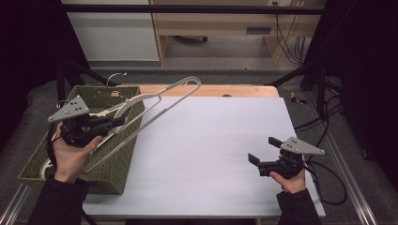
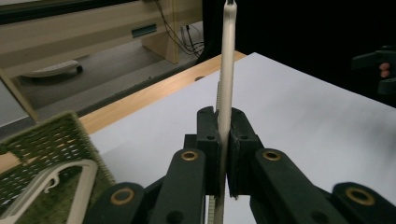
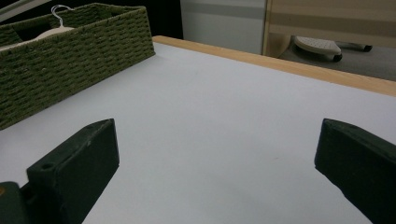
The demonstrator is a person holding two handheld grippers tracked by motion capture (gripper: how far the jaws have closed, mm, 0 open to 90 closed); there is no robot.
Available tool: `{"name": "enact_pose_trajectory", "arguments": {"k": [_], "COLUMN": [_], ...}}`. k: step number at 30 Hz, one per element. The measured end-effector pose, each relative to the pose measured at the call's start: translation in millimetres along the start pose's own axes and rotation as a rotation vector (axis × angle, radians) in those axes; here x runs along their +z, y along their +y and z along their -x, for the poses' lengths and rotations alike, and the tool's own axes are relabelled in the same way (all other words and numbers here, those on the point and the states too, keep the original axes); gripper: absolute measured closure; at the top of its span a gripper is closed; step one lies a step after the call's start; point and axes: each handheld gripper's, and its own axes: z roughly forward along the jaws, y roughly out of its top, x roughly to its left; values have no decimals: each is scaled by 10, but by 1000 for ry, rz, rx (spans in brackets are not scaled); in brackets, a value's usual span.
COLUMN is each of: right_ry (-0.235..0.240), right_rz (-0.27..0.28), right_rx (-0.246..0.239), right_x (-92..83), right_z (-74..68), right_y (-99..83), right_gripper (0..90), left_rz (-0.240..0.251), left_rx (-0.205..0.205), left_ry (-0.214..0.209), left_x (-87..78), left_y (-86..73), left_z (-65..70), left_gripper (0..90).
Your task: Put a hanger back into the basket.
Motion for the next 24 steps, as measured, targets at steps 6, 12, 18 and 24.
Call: {"name": "enact_pose_trajectory", "arguments": {"k": [6, 12, 18, 24], "right_ry": [-1, -1, 2, 2], "right_rz": [-5, -11, -13, -16], "right_rx": [-5, -1, 2, 0], "right_x": [14, 20, 21, 29], "right_z": [-2, -6, -6, -7], "right_y": [-7, -8, -6, -8], "right_gripper": [5, 4, 5, 5], "left_rz": [3, -20, -51, -69], "left_rx": [-6, -15, -19, -36], "left_ry": [32, 72, 114, 143], "left_x": [-79, -138, -195, -261], "left_y": [-38, -88, -145, -260], "left_z": [-220, -446, -671, -837], "left_gripper": [851, 850, 850, 849]}}
